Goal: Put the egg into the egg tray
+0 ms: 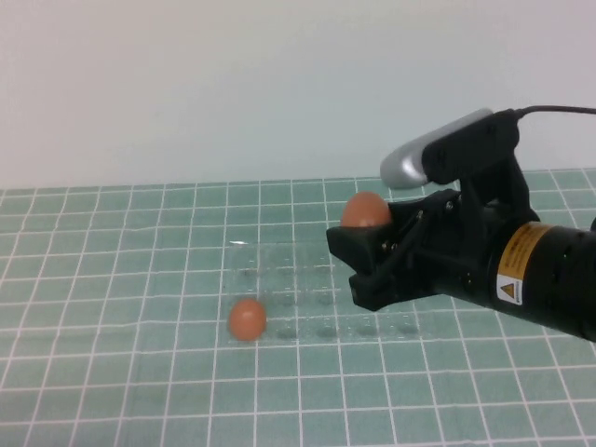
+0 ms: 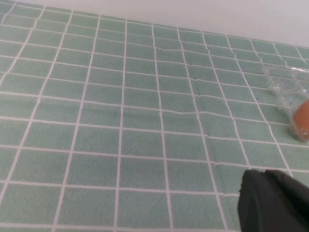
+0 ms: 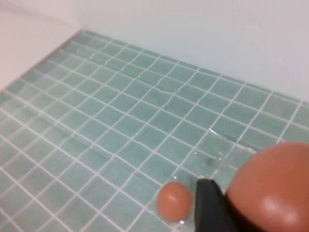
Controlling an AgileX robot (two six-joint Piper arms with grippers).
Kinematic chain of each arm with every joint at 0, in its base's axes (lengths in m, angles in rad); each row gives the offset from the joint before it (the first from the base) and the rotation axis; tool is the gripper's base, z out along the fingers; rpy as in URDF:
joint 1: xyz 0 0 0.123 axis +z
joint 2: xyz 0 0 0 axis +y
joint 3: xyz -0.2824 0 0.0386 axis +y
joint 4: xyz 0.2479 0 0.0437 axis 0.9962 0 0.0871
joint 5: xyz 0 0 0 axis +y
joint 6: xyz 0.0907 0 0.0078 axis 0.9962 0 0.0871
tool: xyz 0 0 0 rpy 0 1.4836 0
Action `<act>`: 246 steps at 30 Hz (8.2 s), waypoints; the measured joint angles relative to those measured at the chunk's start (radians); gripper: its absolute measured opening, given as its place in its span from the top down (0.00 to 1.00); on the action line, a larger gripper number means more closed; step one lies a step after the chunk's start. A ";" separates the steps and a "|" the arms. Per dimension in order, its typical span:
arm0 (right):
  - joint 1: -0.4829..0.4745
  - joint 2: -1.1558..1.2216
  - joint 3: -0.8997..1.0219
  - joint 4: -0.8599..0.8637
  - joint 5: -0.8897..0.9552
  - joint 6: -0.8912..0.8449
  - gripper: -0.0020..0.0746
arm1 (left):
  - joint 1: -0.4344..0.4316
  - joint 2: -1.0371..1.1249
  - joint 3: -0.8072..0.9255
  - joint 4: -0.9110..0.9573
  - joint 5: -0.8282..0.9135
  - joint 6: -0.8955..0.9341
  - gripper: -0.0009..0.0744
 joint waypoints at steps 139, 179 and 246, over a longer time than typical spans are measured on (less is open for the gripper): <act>-0.013 0.526 -0.023 0.303 -0.608 -0.599 0.96 | 0.000 0.000 0.000 0.000 0.000 0.000 0.99; -0.120 -0.538 0.235 0.750 0.079 -1.473 0.98 | 0.000 0.000 0.000 0.000 0.000 0.000 0.99; -0.854 -1.391 0.930 -0.108 0.400 -0.049 0.98 | 0.000 0.002 0.000 0.000 0.000 0.000 0.99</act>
